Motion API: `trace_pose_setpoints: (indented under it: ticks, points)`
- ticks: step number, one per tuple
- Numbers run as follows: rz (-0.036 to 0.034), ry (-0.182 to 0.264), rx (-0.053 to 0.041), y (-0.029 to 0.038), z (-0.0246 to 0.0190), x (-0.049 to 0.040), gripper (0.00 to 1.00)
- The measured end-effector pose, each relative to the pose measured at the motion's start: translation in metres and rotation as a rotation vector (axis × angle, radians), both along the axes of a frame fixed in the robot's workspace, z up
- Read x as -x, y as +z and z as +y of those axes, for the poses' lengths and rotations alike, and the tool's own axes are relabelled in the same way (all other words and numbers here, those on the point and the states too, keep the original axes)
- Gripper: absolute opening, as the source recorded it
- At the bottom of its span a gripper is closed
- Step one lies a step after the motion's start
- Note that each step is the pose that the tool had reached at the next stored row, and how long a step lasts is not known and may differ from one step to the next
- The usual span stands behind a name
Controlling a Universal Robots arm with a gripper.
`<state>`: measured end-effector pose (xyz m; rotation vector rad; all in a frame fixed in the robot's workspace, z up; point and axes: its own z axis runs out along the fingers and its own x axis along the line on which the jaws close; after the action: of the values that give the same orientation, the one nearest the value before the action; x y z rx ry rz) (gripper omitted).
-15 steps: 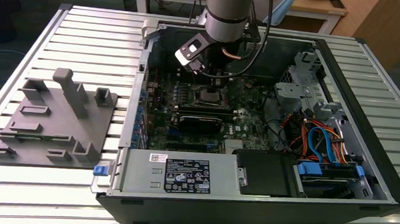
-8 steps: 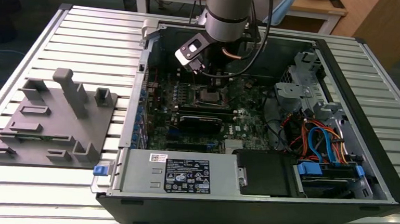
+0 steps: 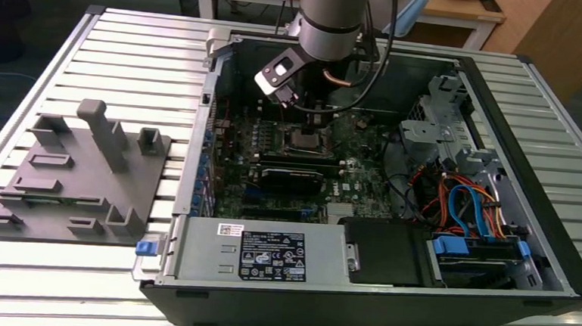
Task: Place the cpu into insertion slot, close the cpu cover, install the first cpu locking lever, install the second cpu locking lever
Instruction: 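Close the cpu cover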
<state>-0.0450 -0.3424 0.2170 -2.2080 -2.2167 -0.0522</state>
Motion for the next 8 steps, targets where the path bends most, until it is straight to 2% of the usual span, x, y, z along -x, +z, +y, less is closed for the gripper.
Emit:
trace_pose_setpoints:
  ticks: [8]
  points:
    - [0.0006, 0.000, -0.0005, 0.0001, 0.0001, 0.0000, 0.10]
